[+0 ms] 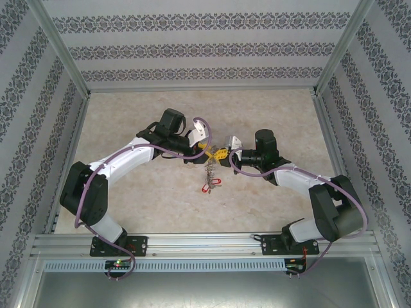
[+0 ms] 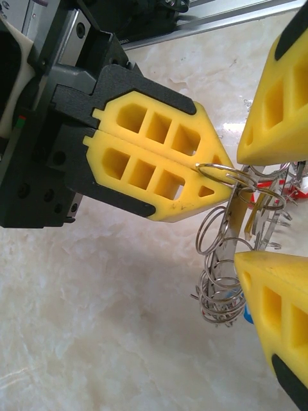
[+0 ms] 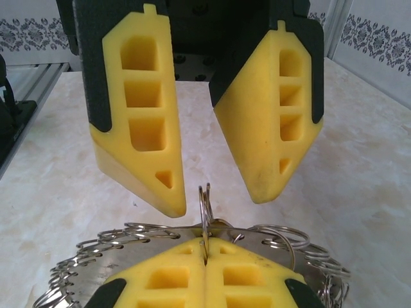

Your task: Put the keys on the keyring

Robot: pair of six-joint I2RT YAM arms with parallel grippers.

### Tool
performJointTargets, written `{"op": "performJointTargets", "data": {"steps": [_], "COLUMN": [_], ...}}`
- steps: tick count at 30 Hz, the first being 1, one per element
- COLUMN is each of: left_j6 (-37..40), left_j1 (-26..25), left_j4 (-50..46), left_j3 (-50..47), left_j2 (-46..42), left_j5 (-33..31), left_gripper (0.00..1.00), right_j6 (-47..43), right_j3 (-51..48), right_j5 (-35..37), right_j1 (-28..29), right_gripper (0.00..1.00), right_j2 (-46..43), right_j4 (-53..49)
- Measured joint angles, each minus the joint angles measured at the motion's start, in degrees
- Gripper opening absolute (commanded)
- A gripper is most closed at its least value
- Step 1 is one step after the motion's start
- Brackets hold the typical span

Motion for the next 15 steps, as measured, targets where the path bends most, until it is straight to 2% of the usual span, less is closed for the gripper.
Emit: {"op": "performJointTargets", "data": {"steps": [6,11,13,15], "left_j6": [-0.09,1.11,1.84,2.86], "left_j1": [-0.07,-0.02,-0.02,-0.07], "left_j4": [-0.07,-0.57,-0.85,-1.46], "left_j3": [0.33,0.63,0.63,0.68], "left_j2": [0.24,0.44,0.42,0.42], "left_j5": [1.92,2.43,2.47,2.45], "left_gripper": [0.00,0.00,0.00,0.00], "right_j6": [0.00,-0.02,-0.11,-0.46], "right_j3": [0.00,0.00,0.00,0.15], "right_j5": [-0.07,0.00,0.00,0.20], "right_j1": [0.00,-0.02,0.02,0.15], "right_gripper": [0.00,0.00,0.13,0.21], "right_j2": [0.00,0.00,0.00,0.00], "right_j4": [0.02,0.02,-0.17,-0.83]}}
